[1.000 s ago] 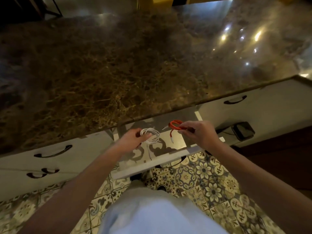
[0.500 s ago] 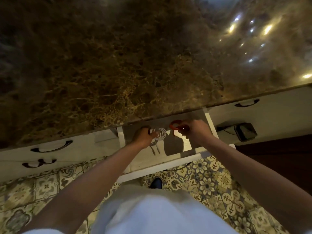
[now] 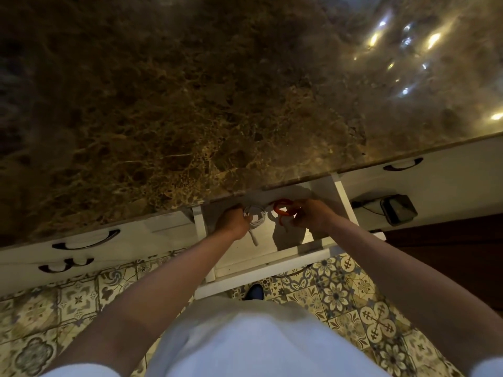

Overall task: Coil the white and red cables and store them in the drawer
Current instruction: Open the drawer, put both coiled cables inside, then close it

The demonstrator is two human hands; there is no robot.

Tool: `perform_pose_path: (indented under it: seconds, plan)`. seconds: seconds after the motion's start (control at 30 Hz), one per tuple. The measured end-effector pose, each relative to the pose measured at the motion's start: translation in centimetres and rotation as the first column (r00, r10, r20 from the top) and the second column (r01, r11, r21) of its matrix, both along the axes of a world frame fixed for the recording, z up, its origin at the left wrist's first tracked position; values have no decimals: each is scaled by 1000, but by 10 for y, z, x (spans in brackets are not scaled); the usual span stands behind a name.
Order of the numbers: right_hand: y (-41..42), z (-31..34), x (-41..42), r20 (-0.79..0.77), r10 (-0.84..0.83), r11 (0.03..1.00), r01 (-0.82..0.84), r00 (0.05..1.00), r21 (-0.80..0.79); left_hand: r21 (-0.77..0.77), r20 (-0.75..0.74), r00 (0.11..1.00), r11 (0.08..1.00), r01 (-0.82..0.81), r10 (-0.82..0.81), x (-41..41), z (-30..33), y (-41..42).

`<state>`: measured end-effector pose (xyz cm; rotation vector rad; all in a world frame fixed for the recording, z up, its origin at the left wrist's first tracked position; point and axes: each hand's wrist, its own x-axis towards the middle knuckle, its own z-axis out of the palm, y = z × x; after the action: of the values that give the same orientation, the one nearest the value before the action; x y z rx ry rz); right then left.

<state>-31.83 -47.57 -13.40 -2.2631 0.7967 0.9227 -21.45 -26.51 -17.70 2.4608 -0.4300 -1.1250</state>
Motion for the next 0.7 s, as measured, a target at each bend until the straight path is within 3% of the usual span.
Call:
perform_pose_path:
  seconds: [0.27, 0.47, 0.7]
  plan:
    - [14, 20, -2, 41, -40, 997, 37, 998, 70, 60, 140, 989, 997, 40, -49, -3, -1, 2]
    - [17, 33, -4, 20, -48, 997, 47, 999, 69, 187, 193, 968, 974, 127, -163, -4, 2, 3]
    - [18, 35, -7, 9, -45, 997, 44, 999, 68, 180, 190, 970, 976, 119, -153, -6, 11, 3]
